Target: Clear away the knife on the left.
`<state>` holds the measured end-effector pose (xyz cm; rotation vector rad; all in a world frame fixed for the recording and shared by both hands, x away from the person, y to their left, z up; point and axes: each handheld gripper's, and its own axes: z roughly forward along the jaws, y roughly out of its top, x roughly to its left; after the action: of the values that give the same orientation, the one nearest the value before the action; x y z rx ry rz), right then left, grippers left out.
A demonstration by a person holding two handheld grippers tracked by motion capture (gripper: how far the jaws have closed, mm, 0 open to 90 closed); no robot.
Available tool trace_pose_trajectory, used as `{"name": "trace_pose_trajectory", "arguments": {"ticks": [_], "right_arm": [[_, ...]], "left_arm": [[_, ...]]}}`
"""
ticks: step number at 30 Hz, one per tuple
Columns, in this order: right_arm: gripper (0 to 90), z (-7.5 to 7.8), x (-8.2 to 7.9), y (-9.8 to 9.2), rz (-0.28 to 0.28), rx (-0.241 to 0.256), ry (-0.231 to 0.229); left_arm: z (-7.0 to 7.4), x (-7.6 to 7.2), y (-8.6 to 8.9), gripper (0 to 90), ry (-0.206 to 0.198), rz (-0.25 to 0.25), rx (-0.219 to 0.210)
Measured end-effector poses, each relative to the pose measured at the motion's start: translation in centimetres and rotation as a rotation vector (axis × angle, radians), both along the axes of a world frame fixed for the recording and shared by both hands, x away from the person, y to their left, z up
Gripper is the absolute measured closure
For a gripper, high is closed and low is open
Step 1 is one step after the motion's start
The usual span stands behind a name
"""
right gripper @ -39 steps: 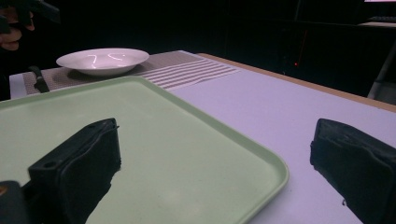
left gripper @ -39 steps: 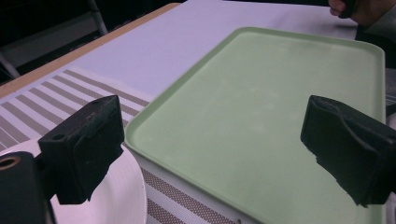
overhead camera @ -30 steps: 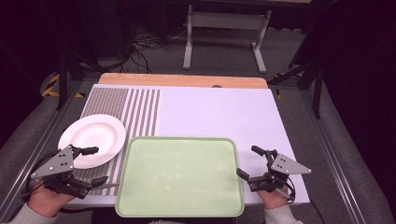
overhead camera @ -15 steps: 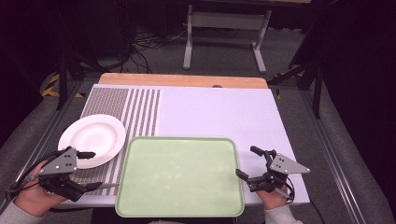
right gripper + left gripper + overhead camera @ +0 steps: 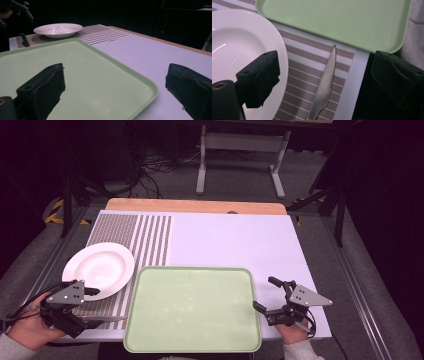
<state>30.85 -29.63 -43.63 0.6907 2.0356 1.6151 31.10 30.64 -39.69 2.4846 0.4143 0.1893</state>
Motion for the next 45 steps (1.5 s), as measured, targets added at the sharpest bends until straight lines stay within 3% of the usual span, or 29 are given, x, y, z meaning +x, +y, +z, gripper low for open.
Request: {"name": "trace_pose_trajectory", "arguments": {"ticks": [10,17,33,40,45], "right_arm": [[2.9,0.0,0.0,-0.1,-0.001,0.001,0.002],[3.1,0.0,0.0,-0.1,0.002,0.002,0.003],[3.2,-0.1,0.0,0.0,0.005,0.007,0.007],[3.4,-0.1,0.0,0.0,0.007,0.005,0.009],[3.7,-0.2,0.1,0.0,0.014,0.000,0.013]], "left_arm": [[-0.6,0.6,0.2,13.7,0.062,-0.032,0.100],[-1.0,0.8,0.2,19.3,0.071,-0.054,0.178],[-1.9,1.4,0.2,31.4,0.136,-0.122,0.354],[-2.3,2.1,0.6,37.9,0.162,-0.138,0.450],[-2.4,2.4,0.9,43.9,0.176,-0.158,0.480]]}}
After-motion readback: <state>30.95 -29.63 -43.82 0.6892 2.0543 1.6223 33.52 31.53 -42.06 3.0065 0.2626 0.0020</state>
